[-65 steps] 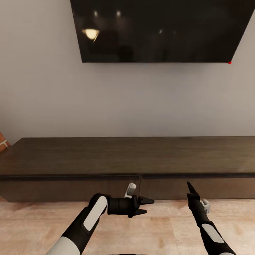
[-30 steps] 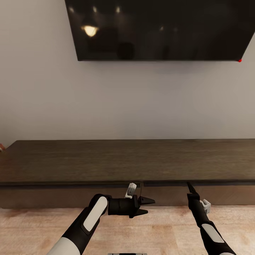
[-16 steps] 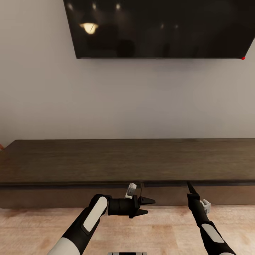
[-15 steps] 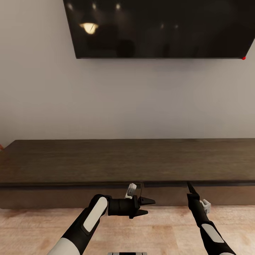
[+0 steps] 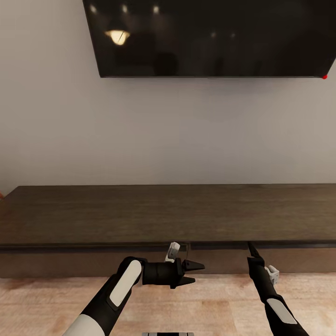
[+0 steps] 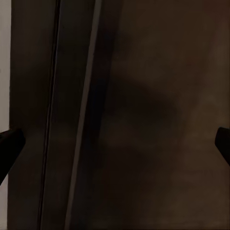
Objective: Place each of the two pumpkins and all three candles from the living room inside a cabinet in the living room (use any cabinet), then make sure every cabinet is closed, and position the cauldron so it is next to a table in the living room.
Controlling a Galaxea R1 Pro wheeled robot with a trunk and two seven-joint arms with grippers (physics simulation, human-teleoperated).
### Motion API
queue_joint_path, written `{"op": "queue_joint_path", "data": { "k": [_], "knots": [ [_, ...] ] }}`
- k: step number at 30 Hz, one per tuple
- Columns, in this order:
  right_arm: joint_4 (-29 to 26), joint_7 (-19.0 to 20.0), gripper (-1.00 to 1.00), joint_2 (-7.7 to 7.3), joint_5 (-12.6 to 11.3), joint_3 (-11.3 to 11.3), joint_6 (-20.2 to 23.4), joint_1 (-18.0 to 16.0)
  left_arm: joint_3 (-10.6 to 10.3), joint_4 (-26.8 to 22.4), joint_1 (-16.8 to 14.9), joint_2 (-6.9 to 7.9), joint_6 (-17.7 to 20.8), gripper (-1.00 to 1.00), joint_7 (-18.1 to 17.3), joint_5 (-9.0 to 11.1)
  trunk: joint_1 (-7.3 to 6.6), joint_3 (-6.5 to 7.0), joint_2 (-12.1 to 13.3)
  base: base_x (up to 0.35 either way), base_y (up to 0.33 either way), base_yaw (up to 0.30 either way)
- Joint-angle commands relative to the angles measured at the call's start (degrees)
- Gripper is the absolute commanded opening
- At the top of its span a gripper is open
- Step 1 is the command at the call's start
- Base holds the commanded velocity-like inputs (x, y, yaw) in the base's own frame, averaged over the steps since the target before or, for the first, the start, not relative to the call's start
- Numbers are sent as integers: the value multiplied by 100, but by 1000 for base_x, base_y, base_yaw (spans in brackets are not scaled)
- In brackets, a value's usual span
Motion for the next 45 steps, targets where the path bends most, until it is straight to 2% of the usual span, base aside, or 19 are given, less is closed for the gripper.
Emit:
{"op": "queue_joint_path", "data": {
  "k": [1, 13, 14, 45],
  "knots": [
    [24, -91, 100, 1, -13, 29, 26, -106, 2, 5, -4, -2, 12, 100, -46, -39, 0, -4, -1, 57, 0, 0],
    [24, -91, 100, 1, 9, 32, 24, -106, 3, 5, -4, -4, 12, 100, -46, -39, 0, -4, -1, 17, 0, 0],
    [24, -91, -100, 1, 9, 34, 24, -106, 2, 5, -4, -4, 12, 100, -46, -39, 0, -4, -1, 0, 0, 0],
    [19, -91, -100, 1, 10, 48, 33, -106, -35, -12, 57, -43, -5, 100, -46, -39, 0, -4, -1, -35, 0, 0]
  ]
}}
